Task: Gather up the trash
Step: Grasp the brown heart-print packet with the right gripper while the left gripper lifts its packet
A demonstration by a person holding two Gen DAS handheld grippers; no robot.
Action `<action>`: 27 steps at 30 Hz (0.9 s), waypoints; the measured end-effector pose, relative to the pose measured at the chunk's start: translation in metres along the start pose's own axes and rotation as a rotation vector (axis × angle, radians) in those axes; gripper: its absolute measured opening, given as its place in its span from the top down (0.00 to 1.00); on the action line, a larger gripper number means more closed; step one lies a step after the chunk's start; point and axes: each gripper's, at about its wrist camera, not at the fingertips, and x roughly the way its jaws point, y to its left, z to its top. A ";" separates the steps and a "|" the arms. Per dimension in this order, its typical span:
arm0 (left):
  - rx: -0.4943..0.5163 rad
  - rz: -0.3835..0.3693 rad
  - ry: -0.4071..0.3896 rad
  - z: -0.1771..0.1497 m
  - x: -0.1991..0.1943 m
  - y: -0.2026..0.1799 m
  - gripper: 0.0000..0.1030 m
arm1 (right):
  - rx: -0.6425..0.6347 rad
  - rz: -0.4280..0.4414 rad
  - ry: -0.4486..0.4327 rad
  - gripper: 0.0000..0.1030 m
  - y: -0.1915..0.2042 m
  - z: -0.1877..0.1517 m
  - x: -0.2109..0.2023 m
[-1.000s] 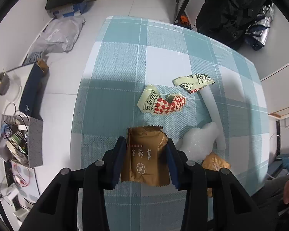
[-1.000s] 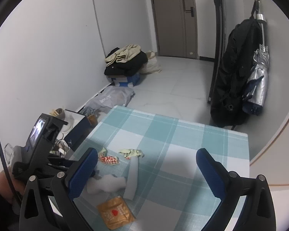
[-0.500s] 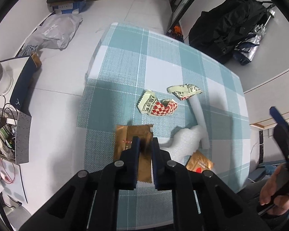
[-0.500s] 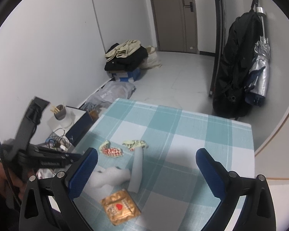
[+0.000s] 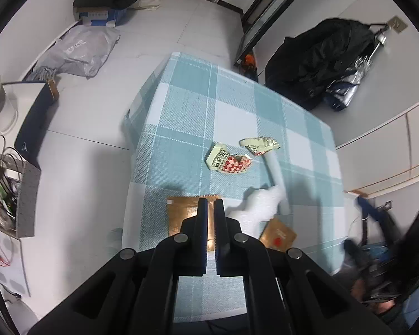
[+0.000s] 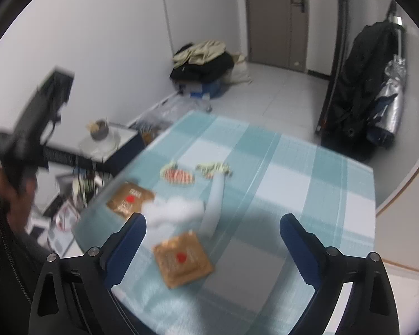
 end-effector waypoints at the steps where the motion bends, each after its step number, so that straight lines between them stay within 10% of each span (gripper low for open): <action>1: -0.003 -0.006 0.001 0.000 -0.001 0.001 1.00 | -0.006 0.010 0.025 0.11 0.001 -0.004 0.005; 13: 0.045 0.037 0.012 0.000 0.003 -0.003 0.96 | -0.145 0.040 0.166 0.18 0.029 -0.024 0.048; 18: 0.033 0.074 -0.012 -0.001 -0.002 0.002 0.52 | -0.234 0.021 0.200 0.25 0.042 -0.030 0.064; 27: 0.032 0.150 0.012 -0.009 0.001 0.009 0.46 | -0.209 0.002 0.291 0.31 0.036 -0.031 0.082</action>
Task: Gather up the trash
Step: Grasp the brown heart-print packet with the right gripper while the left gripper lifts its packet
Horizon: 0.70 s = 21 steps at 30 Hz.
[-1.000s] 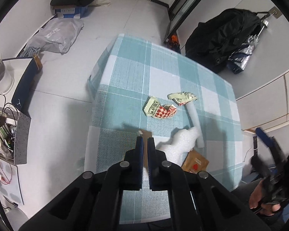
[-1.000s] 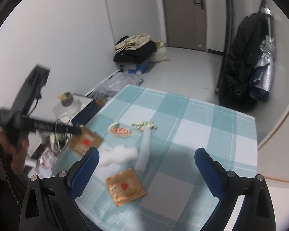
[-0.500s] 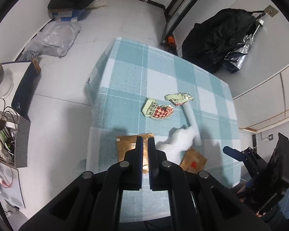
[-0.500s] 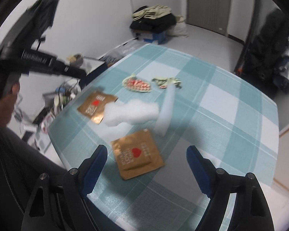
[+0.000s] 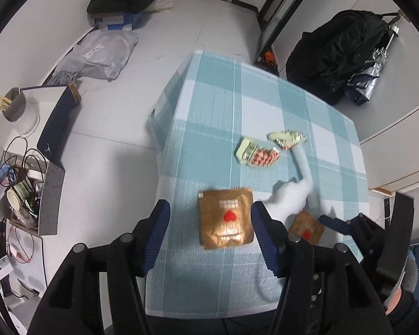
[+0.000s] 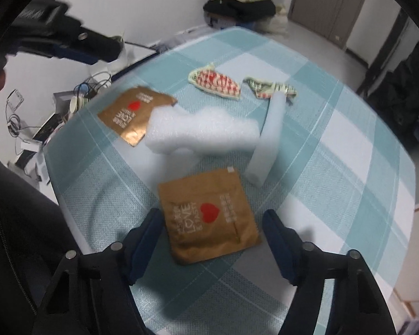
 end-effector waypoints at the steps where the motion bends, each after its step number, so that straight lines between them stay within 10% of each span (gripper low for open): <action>1: 0.005 0.002 0.014 -0.002 0.002 -0.001 0.46 | -0.008 0.000 -0.003 0.31 0.001 -0.001 -0.001; 21: 0.123 0.148 0.047 -0.019 0.030 -0.025 0.46 | 0.010 0.089 -0.084 0.89 -0.006 -0.009 -0.026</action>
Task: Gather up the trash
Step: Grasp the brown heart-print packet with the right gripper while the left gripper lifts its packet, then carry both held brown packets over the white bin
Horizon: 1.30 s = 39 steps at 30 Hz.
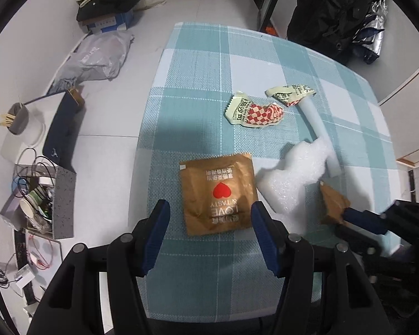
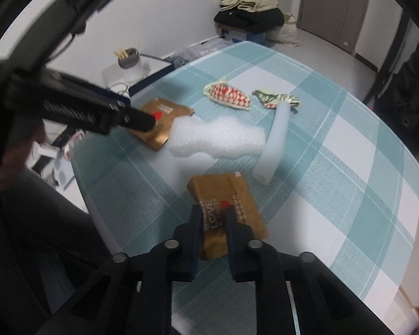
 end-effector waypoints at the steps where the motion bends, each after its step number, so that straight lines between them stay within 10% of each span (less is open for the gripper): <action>1: 0.008 0.013 0.002 0.001 0.001 -0.002 0.46 | 0.008 0.001 -0.010 0.89 -0.002 0.001 -0.002; 16: 0.079 0.099 -0.006 0.000 0.012 -0.021 0.42 | 0.120 0.005 -0.160 0.97 -0.033 0.001 -0.049; 27: 0.107 0.074 -0.005 0.000 0.008 -0.024 0.70 | 0.157 0.003 -0.209 0.97 -0.036 0.005 -0.064; 39: 0.034 -0.017 -0.018 -0.001 0.005 -0.011 0.75 | 0.186 -0.015 -0.248 0.97 -0.030 0.005 -0.073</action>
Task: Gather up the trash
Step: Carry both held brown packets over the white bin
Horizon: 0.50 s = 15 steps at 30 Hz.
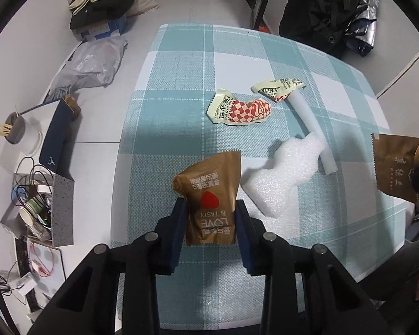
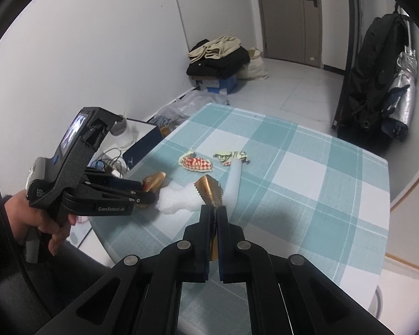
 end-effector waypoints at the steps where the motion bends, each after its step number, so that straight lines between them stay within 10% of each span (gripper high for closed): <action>1: 0.000 -0.007 -0.001 0.000 0.000 0.000 0.76 | 0.002 -0.002 -0.004 0.97 0.001 0.000 -0.001; 15: -0.033 -0.078 -0.036 -0.002 -0.016 0.009 0.98 | 0.025 -0.014 -0.030 0.97 0.004 0.001 -0.007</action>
